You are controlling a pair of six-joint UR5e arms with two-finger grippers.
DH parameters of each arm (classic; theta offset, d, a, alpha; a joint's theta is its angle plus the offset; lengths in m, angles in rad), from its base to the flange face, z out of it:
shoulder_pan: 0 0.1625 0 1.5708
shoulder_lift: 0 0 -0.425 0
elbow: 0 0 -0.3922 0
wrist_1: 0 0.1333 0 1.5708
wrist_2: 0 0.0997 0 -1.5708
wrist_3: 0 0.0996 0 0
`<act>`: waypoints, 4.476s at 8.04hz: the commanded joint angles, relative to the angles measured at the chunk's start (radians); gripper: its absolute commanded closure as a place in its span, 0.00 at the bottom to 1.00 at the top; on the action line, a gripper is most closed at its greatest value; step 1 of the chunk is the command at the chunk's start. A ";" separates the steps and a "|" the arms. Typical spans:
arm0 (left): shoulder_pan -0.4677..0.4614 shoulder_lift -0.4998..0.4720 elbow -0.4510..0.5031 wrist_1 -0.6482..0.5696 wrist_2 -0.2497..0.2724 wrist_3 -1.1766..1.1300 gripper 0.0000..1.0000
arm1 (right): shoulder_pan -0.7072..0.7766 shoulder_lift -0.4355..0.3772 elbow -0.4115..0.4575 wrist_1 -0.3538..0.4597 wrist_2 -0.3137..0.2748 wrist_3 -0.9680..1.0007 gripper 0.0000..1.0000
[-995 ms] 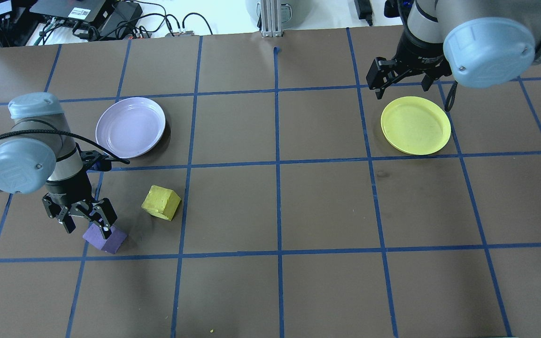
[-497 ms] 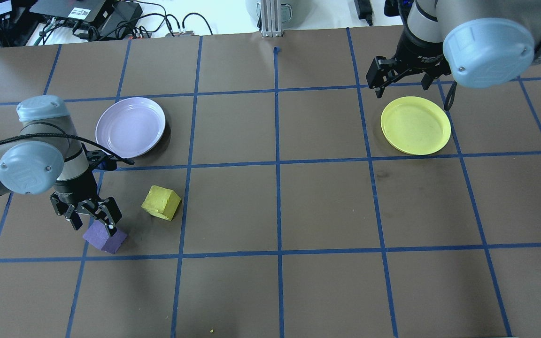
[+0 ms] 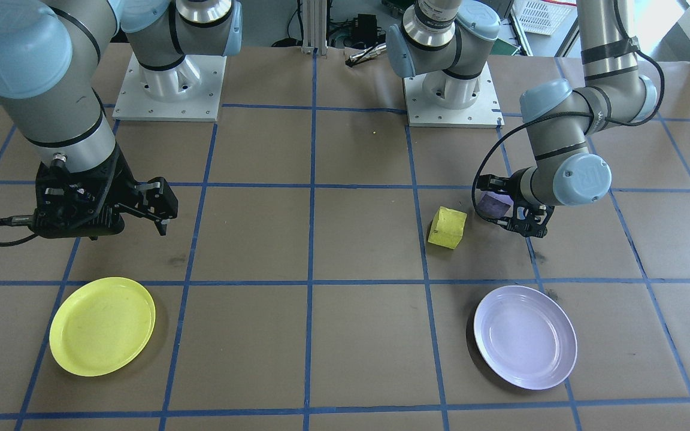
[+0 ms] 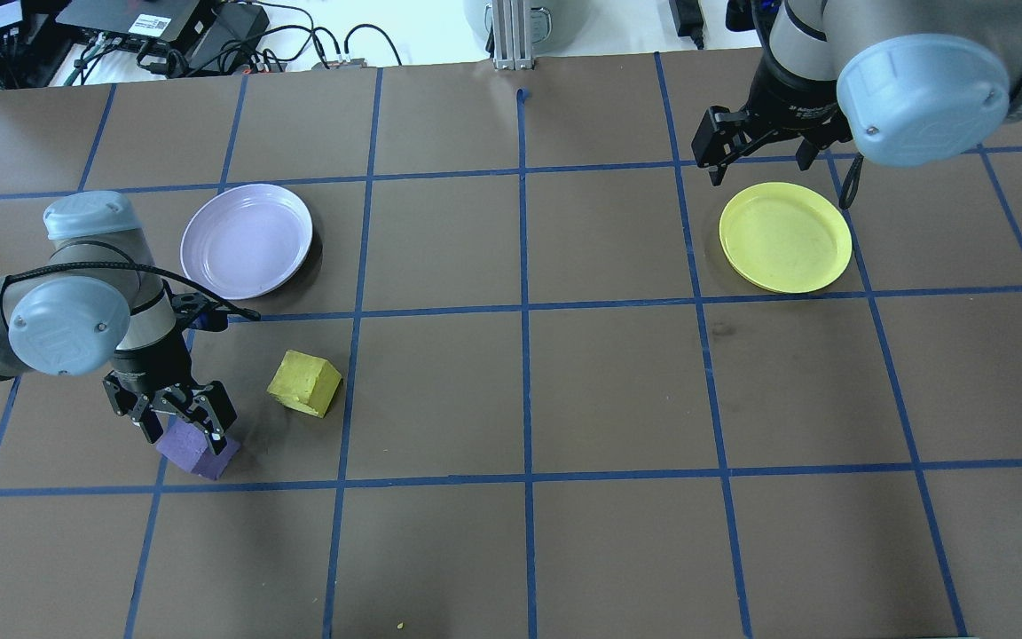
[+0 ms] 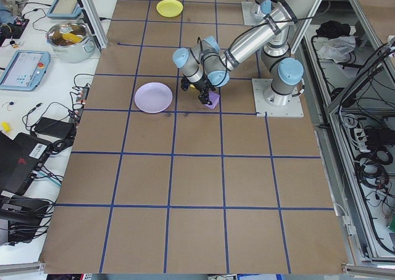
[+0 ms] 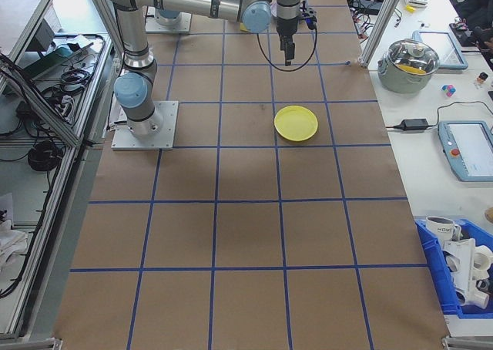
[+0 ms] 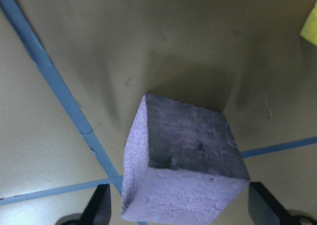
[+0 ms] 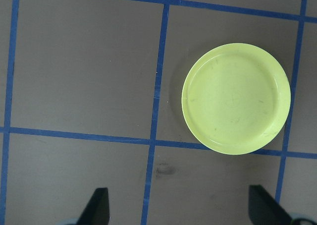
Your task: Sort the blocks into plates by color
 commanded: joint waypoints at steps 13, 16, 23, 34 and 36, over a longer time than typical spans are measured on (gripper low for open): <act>0.007 -0.074 0.378 -0.250 -0.085 -0.012 1.00 | 0.000 0.000 0.000 -0.008 -0.001 -0.002 0.00; -0.001 -0.198 0.538 -0.247 -0.166 -0.174 1.00 | 0.000 -0.005 -0.002 -0.009 0.001 0.004 0.00; -0.064 -0.371 0.670 -0.094 -0.160 -0.275 1.00 | 0.003 -0.025 0.000 -0.006 -0.001 0.001 0.00; -0.169 -0.159 0.597 -0.114 -0.214 -0.241 0.00 | 0.003 -0.028 0.005 -0.001 0.021 0.016 0.00; -0.235 -0.063 0.437 -0.102 -0.223 -0.094 0.00 | 0.003 -0.026 0.005 -0.006 0.018 0.010 0.00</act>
